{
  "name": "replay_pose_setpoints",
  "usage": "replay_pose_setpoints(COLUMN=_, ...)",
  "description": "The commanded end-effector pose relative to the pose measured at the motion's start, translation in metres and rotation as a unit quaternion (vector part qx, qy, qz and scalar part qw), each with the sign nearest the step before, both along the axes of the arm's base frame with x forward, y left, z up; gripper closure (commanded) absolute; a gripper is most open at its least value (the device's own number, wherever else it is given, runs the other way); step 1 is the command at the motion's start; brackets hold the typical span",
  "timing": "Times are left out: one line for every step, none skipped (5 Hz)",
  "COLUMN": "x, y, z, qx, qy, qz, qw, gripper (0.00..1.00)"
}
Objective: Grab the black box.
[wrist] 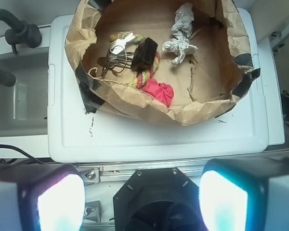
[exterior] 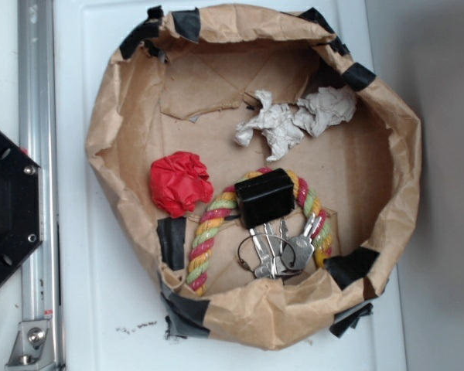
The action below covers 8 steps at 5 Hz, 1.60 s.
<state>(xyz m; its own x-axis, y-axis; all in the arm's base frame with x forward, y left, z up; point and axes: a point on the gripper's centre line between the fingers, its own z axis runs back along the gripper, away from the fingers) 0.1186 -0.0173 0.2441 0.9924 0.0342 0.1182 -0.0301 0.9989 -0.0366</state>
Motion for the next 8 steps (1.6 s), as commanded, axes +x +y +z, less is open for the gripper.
replay_pose_setpoints(x=0.000, y=0.000, z=0.000, qx=0.000, qy=0.000, qz=0.000, qw=1.000, gripper=0.00)
replay_pose_setpoints(x=0.050, y=0.018, z=-0.012, qx=-0.050, qy=-0.011, qz=0.070, qw=0.996, gripper=0.00)
replay_pose_setpoints(x=0.099, y=0.025, z=-0.016, qx=-0.083, qy=-0.037, qz=0.099, qw=0.991, gripper=0.00)
replay_pose_setpoints(x=0.133, y=0.037, z=-0.038, qx=-0.087, qy=-0.061, qz=0.141, qw=0.984, gripper=0.00)
replay_pose_setpoints(x=0.165, y=0.037, z=-0.091, qx=-0.056, qy=-0.013, qz=0.117, qw=0.991, gripper=0.00)
replay_pose_setpoints(x=0.167, y=0.034, z=-0.119, qx=-0.051, qy=0.018, qz=0.110, qw=0.992, gripper=0.00)
replay_pose_setpoints(x=0.160, y=0.027, z=-0.165, qx=-0.072, qy=0.096, qz=0.099, qw=0.988, gripper=0.00)
replay_pose_setpoints(x=0.156, y=0.025, z=-0.171, qx=-0.087, qy=0.096, qz=0.100, qw=0.986, gripper=0.00)
